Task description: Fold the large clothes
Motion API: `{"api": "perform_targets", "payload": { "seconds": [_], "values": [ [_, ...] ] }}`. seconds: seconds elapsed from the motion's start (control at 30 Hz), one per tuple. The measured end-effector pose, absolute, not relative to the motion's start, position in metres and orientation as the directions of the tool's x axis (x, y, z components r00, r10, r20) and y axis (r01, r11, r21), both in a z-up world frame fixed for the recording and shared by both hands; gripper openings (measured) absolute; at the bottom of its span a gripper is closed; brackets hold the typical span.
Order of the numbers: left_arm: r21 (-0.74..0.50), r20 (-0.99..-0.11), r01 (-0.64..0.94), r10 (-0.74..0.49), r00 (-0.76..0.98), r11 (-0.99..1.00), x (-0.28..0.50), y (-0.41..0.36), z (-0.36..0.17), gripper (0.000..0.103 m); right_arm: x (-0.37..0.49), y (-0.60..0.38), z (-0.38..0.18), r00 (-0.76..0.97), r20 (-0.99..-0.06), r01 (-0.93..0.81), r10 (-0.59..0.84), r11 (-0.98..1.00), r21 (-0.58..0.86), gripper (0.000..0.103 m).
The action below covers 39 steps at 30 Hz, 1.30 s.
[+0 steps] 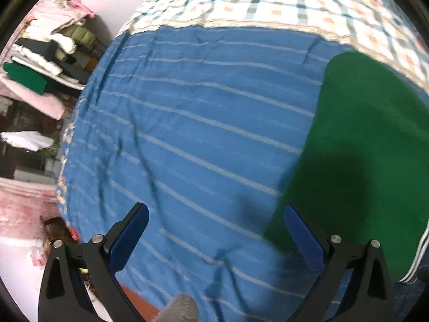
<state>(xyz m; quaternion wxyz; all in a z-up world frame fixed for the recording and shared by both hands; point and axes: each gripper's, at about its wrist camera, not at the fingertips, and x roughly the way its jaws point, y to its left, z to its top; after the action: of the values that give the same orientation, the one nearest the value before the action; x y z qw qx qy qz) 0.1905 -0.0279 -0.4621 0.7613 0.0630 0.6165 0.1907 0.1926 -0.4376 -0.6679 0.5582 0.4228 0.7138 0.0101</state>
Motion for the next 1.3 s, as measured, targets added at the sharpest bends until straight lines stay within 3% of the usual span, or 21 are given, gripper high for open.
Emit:
{"api": "perform_targets", "payload": {
  "seconds": [0.07, 0.1, 0.13, 0.17, 0.2, 0.43, 0.53, 0.7, 0.83, 0.87, 0.93, 1.13, 1.3],
  "values": [
    [0.276, -0.931, -0.191, 0.311, 0.188, 0.942, 0.204, -0.028, -0.462, 0.103, 0.207, -0.446, -0.652, 0.039, -0.796, 0.542, 0.604, 0.657, 0.524, 0.008],
    [0.234, -0.941, -0.179, 0.269, 0.206, 0.956, 0.212, -0.028, -0.463, 0.103, 0.214, -0.451, -0.642, 0.087, -0.800, 0.518, 0.594, 0.659, 0.545, 0.039],
    [0.213, -0.944, -0.171, 0.248, 0.219, 0.962, 0.216, -0.029, -0.463, 0.103, 0.220, -0.454, -0.636, 0.129, -0.796, 0.500, 0.591, 0.654, 0.567, 0.082],
    [0.165, -0.950, -0.151, 0.198, 0.240, 0.975, 0.225, -0.030, -0.465, 0.103, 0.228, -0.455, -0.632, 0.163, -0.789, 0.481, 0.593, 0.651, 0.588, 0.095],
    [0.119, -0.957, -0.126, 0.147, 0.251, 0.985, 0.235, -0.032, -0.468, 0.103, 0.238, -0.455, -0.631, 0.193, -0.778, 0.457, 0.598, 0.647, 0.610, 0.097],
    [-0.173, -0.962, 0.071, -0.184, 0.202, 0.982, 0.284, -0.054, -0.507, 0.103, 0.303, -0.421, -0.680, 0.166, -0.761, 0.316, 0.627, 0.697, 0.643, 0.097],
    [-0.257, -0.951, 0.120, -0.273, 0.143, 0.959, 0.295, -0.067, -0.529, 0.103, 0.315, -0.409, -0.714, 0.115, -0.657, 0.269, 0.745, 0.613, 0.743, 0.098],
    [-0.352, -0.928, 0.125, -0.363, 0.082, 0.928, 0.303, -0.081, -0.554, 0.103, 0.330, -0.405, -0.744, 0.058, -0.528, 0.263, 0.847, 0.497, 0.827, 0.099],
    [-0.388, -0.912, 0.096, -0.397, 0.100, 0.917, 0.306, -0.079, -0.552, 0.103, 0.343, -0.401, -0.751, 0.038, -0.511, 0.318, 0.858, 0.475, 0.821, 0.098],
    [-0.389, -0.912, 0.095, -0.397, 0.104, 0.916, 0.305, -0.080, -0.551, 0.103, 0.348, -0.396, -0.751, 0.042, -0.520, 0.332, 0.853, 0.479, 0.813, 0.096],
    [-0.384, -0.912, 0.099, -0.394, 0.116, 0.918, 0.306, -0.079, -0.546, 0.102, 0.356, -0.388, -0.748, 0.062, -0.530, 0.335, 0.846, 0.483, 0.809, 0.061],
    [-0.409, -0.896, 0.101, -0.420, 0.143, 0.907, 0.311, -0.077, -0.530, 0.101, 0.367, -0.376, -0.729, 0.091, -0.510, 0.338, 0.856, 0.455, 0.824, 0.042],
    [-0.408, -0.889, 0.110, -0.422, 0.180, 0.906, 0.328, -0.069, -0.508, 0.096, 0.390, -0.361, -0.700, 0.111, -0.511, 0.308, 0.852, 0.460, 0.833, 0.041]
  ]
}}
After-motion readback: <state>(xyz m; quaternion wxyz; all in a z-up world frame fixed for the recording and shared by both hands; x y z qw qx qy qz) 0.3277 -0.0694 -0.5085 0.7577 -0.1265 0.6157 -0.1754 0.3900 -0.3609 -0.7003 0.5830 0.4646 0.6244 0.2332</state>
